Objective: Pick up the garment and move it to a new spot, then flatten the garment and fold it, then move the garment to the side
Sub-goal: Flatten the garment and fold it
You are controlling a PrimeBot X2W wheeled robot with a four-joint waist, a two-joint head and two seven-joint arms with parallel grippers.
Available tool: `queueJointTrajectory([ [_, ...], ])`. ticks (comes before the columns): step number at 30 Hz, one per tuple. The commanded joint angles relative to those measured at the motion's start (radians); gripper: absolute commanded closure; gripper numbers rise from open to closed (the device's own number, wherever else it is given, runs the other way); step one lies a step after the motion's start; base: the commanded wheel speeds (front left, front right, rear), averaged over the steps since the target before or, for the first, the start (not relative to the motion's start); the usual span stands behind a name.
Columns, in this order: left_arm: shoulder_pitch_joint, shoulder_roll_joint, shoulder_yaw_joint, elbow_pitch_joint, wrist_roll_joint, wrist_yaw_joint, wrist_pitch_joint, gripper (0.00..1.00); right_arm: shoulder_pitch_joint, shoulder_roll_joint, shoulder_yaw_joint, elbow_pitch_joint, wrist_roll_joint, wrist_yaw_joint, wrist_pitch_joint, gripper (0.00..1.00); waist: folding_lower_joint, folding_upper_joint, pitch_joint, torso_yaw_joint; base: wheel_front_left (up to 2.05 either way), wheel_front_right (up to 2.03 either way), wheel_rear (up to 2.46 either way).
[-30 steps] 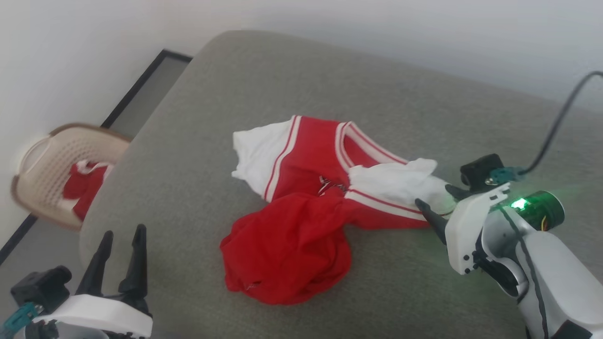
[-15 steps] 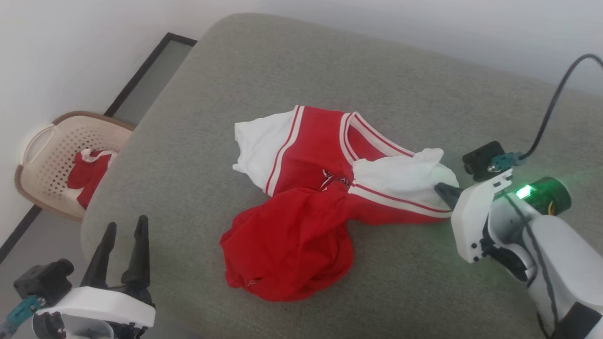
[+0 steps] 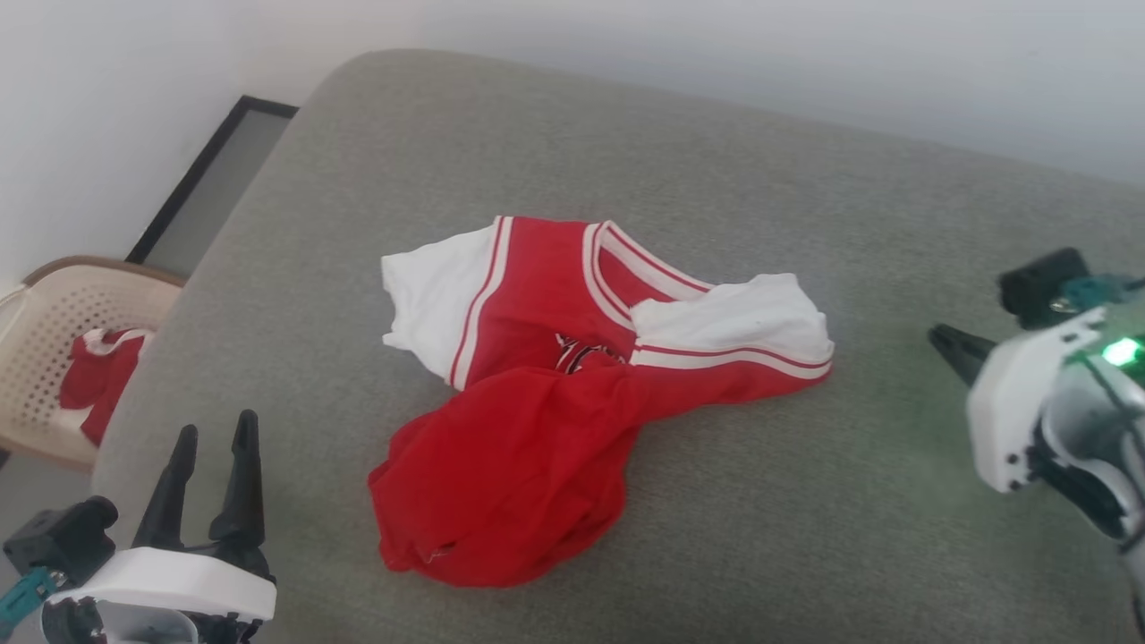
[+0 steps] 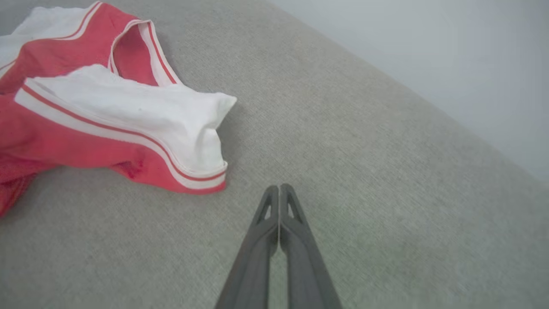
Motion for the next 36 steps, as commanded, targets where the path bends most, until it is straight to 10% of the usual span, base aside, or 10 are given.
queueJointTrajectory([
  [1, -0.001, -0.003, 0.006, 0.000, 0.004, -0.009, -0.005, 0.00, 0.028, -0.009, -0.022, -0.013, 0.009, 0.000, 0.009, 1.00, 0.0000, -0.0001, -0.005, -0.017, 0.00, 0.00, 0.00],
  [13, -0.025, -0.001, 0.011, 0.014, 0.025, -0.025, -0.005, 0.00, 0.146, 0.018, -0.138, -0.080, 0.001, 0.000, 0.010, 1.00, 0.0000, -0.0001, -0.007, -0.037, 0.00, 0.00, 0.00],
  [16, -0.025, -0.003, 0.014, 0.017, 0.027, -0.027, -0.005, 0.00, 0.156, 0.039, -0.134, -0.097, -0.002, 0.000, 0.002, 0.04, 0.0000, -0.0001, -0.009, -0.033, 0.00, 0.00, 0.00],
  [17, -0.026, -0.004, 0.013, 0.018, 0.028, -0.029, -0.005, 0.00, 0.158, 0.044, -0.132, -0.100, -0.001, 0.000, 0.003, 0.00, 0.0000, -0.0001, -0.009, -0.031, 0.00, 0.00, 0.00],
  [36, -0.074, -0.039, -0.041, 0.044, 0.028, -0.041, -0.005, 0.00, 0.013, 0.061, 0.032, -0.038, -0.007, 0.000, 0.072, 0.00, 0.0000, -0.0001, 0.040, 0.100, 0.00, 0.00, 0.00],
])
